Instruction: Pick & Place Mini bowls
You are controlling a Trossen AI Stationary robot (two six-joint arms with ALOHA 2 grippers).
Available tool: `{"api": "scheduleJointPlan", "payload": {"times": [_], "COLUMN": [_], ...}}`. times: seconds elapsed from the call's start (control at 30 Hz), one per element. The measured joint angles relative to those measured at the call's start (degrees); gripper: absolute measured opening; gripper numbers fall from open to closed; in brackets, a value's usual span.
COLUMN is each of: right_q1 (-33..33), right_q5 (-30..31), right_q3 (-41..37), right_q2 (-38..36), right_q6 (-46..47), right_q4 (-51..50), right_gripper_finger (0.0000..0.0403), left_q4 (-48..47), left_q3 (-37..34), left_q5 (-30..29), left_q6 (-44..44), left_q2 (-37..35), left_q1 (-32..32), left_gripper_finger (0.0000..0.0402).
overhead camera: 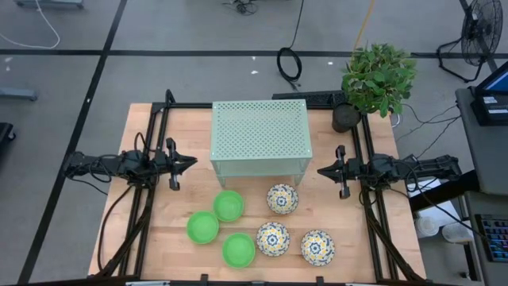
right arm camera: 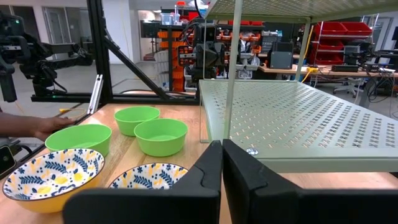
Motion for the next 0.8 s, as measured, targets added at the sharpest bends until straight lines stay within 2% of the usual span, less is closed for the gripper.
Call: {"api": "scheduleJointPlan", "payload": {"times": [0.1, 0.3, 0.37, 0.8], "right_q1": [-0.02, 0.0, 0.0, 0.0], "right_q5": [-0.15, -1.72, -1.64, 1.51], "right_q3": [-0.02, -0.04, -0.04, -0.04], "right_q2": [0.0, -0.02, -0.02, -0.02], "right_q6": [4.97, 27.7, 32.2, 32.38], "right_q4": [3.72, 14.43, 15.56, 15.32], "right_gripper_finger": [0.0, 0.0, 0.0, 0.0], "left_q4": [-0.01, -0.01, -0.02, 0.0], "left_q3": [0.0, -0.01, -0.01, 0.0], "left_q5": [0.0, 0.0, 0.0, 0.0], "left_q6": [0.0, 0.0, 0.0, 0.0], "left_q2": [0.0, 0.0, 0.0, 0.0], "left_q1": [-0.01, -0.02, -0.02, 0.0], "left_gripper_finger": [0.0037, 0.0037, 0.0037, 0.0037]}}
